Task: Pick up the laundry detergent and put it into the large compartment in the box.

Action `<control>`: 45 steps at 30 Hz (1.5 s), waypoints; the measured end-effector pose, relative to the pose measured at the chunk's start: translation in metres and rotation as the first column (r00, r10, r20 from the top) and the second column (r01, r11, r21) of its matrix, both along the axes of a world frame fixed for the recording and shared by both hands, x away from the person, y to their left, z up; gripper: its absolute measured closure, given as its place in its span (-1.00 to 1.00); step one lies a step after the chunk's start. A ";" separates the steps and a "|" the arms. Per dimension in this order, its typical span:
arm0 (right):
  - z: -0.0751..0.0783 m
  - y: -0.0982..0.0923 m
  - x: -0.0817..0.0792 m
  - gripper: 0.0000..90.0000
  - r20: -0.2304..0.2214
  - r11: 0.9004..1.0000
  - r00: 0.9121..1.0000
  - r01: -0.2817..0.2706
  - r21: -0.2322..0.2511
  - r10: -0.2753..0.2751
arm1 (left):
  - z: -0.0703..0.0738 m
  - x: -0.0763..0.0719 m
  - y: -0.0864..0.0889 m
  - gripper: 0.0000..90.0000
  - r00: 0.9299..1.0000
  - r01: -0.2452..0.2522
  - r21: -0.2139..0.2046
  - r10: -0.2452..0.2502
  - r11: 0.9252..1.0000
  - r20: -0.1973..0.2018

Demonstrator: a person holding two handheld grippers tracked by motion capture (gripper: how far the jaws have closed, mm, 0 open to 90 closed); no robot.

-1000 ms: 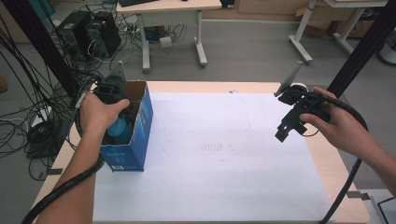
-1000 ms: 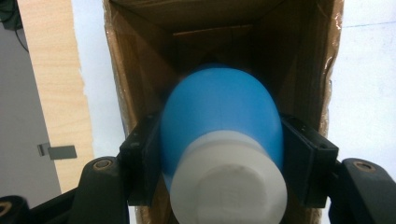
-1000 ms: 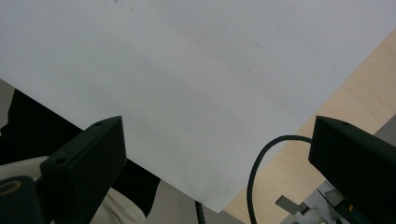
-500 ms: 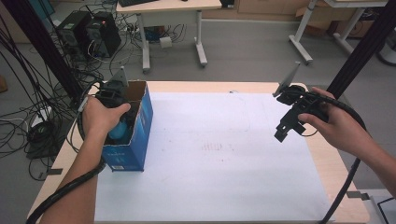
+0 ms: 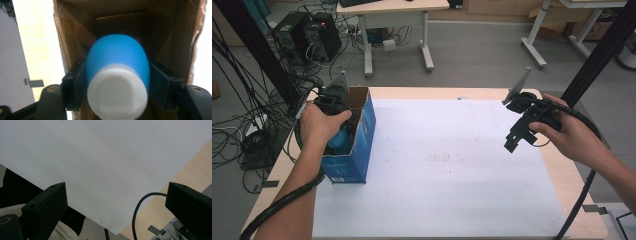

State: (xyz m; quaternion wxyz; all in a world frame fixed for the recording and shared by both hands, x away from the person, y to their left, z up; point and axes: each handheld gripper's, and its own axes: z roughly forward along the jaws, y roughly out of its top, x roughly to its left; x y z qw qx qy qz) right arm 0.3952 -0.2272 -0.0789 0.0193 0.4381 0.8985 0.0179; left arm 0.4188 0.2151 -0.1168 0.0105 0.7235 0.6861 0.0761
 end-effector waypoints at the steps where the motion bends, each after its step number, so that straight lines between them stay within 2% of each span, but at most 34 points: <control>1: 0.000 0.001 0.000 -0.91 0.000 1.000 1.000 0.000 -0.001 0.000 | 0.001 -0.001 0.000 -0.23 1.000 -0.001 -0.001 0.001 1.000 0.003; 8: 0.000 0.003 -0.002 -0.91 -0.001 1.000 1.000 -0.010 0.000 0.010 | 0.004 -0.005 0.001 -0.29 1.000 -0.008 -0.007 0.008 1.000 0.010; 15: 0.002 0.000 -0.004 -0.91 0.003 1.000 1.000 -0.002 0.005 0.002 | 0.014 -0.010 0.003 -0.46 1.000 -0.013 -0.023 0.013 1.000 0.017; 18: 0.002 -0.001 -0.005 -0.91 0.005 1.000 1.000 -0.004 0.007 0.004 | 0.021 -0.014 0.000 -0.53 1.000 -0.014 -0.013 0.014 1.000 0.025; 22: 0.003 -0.001 -0.005 -0.91 0.005 1.000 1.000 -0.007 0.009 0.007 | 0.030 -0.016 0.002 -0.61 1.000 -0.019 -0.024 0.019 1.000 0.018; 30: 0.005 -0.002 -0.006 -0.91 0.003 1.000 1.000 -0.012 0.016 0.012 | 0.059 -0.029 0.001 -0.77 0.998 -0.026 -0.031 0.027 0.999 0.058; 33: 0.008 -0.002 -0.006 -0.91 0.004 1.000 1.000 -0.011 0.019 0.011 | 0.070 -0.033 0.001 -0.82 0.997 -0.025 -0.054 0.030 0.998 0.078; 37: 0.011 -0.002 -0.007 -0.91 0.011 1.000 1.000 -0.014 0.023 0.014 | 0.083 -0.037 -0.011 -0.84 0.994 -0.005 -0.057 0.011 0.998 0.107; 41: 0.012 -0.001 -0.008 -0.91 0.013 1.000 1.000 -0.015 0.025 0.015 | 0.094 -0.037 -0.025 -0.85 0.993 0.026 -0.059 -0.019 0.998 0.120; 45: 0.012 0.000 -0.007 -0.91 0.013 1.000 1.000 -0.020 0.023 0.020 | 0.103 -0.037 -0.038 -0.85 0.988 0.059 -0.072 -0.048 0.996 0.144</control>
